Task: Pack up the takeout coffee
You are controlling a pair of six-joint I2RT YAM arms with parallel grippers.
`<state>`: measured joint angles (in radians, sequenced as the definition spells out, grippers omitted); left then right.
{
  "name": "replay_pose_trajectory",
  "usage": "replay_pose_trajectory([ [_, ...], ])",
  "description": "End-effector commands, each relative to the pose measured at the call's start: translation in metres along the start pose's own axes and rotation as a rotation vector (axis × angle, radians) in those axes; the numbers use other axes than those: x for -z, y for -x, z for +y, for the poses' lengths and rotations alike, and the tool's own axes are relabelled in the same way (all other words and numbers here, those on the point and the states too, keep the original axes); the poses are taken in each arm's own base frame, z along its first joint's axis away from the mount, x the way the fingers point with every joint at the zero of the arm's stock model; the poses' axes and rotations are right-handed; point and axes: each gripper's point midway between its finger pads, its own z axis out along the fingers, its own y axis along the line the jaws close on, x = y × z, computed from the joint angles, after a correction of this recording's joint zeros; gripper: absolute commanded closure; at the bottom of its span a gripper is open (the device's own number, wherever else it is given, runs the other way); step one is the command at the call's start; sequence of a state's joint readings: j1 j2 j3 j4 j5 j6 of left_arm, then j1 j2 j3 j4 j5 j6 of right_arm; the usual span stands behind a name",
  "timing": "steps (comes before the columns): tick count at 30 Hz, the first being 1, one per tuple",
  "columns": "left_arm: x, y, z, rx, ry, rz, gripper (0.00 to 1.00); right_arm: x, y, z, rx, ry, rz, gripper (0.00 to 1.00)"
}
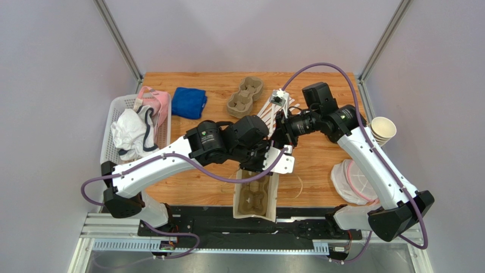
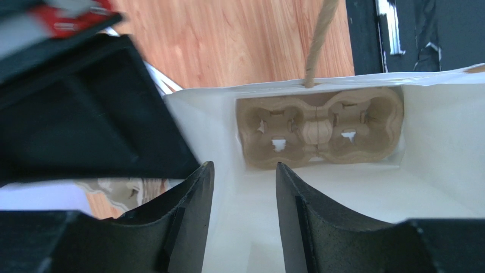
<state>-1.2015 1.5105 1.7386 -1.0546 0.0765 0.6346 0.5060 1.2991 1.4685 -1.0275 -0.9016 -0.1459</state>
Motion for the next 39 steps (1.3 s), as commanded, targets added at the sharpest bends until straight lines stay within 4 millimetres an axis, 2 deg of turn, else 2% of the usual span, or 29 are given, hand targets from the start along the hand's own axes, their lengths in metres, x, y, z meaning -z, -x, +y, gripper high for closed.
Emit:
replay_pose_trajectory([
  [1,0.070,0.054,0.027,0.024,0.146,-0.256,0.44,0.004,0.002,-0.011,0.029,-0.059,-0.015,1.00],
  [4,0.097,0.071,0.038,0.034,0.191,-0.344,0.38,0.006,0.003,-0.019,0.005,-0.093,-0.020,1.00],
  [6,0.111,0.077,0.044,0.047,0.219,-0.384,0.27,0.008,0.003,-0.024,-0.002,-0.119,-0.020,1.00],
  [7,0.120,0.079,0.047,0.052,0.238,-0.405,0.25,0.009,0.003,-0.026,-0.008,-0.129,-0.023,1.00],
  [8,0.127,0.079,0.050,0.065,0.256,-0.420,0.18,0.009,0.004,-0.028,-0.008,-0.145,-0.024,1.00],
  [11,0.150,0.065,0.085,0.214,0.363,-0.460,0.15,0.012,0.003,-0.032,-0.023,-0.177,-0.027,1.00],
  [12,0.153,0.056,0.095,0.317,0.379,-0.461,0.14,0.014,0.003,-0.036,-0.026,-0.201,-0.029,1.00],
  [13,0.153,0.026,0.120,0.413,0.418,-0.420,0.14,0.017,0.003,-0.039,-0.034,-0.219,-0.035,1.00],
  [14,0.153,0.010,0.126,0.480,0.421,-0.390,0.14,0.018,0.003,-0.042,-0.055,-0.234,-0.038,1.00],
  [15,0.149,-0.008,0.132,0.570,0.416,-0.365,0.14,0.020,0.003,-0.044,-0.065,-0.242,-0.042,1.00],
  [16,0.142,-0.041,0.145,0.660,0.436,-0.303,0.14,0.022,0.003,-0.046,-0.079,-0.253,-0.049,1.00],
  [17,0.129,-0.066,0.140,0.754,0.408,-0.238,0.12,0.025,0.001,-0.050,-0.094,-0.277,-0.051,1.00],
  [18,0.120,-0.083,0.139,0.807,0.384,-0.201,0.12,0.028,0.001,-0.053,-0.096,-0.295,-0.059,1.00],
  [19,0.106,-0.116,0.137,0.887,0.363,-0.138,0.07,0.030,0.000,-0.055,-0.098,-0.307,-0.060,1.00],
  [20,0.098,-0.128,0.133,0.917,0.331,-0.115,0.01,0.031,-0.001,-0.056,-0.103,-0.320,-0.059,1.00],
  [25,0.052,-0.215,0.125,1.129,0.379,0.193,0.01,0.036,-0.005,-0.061,-0.096,-0.348,-0.059,1.00],
  [28,0.035,-0.249,0.121,1.223,0.388,0.248,0.01,0.039,-0.002,-0.064,-0.098,-0.362,-0.067,1.00],
  [30,0.030,-0.264,0.126,1.282,0.403,0.238,0.01,0.041,-0.001,-0.065,-0.099,-0.366,-0.070,1.00],
  [33,0.014,-0.286,0.121,1.311,0.370,0.286,0.01,0.042,-0.001,-0.065,-0.097,-0.370,-0.072,1.00],
  [39,0.001,-0.294,0.117,1.289,0.332,0.293,0.01,0.042,-0.004,-0.068,-0.103,-0.367,-0.066,1.00],
])
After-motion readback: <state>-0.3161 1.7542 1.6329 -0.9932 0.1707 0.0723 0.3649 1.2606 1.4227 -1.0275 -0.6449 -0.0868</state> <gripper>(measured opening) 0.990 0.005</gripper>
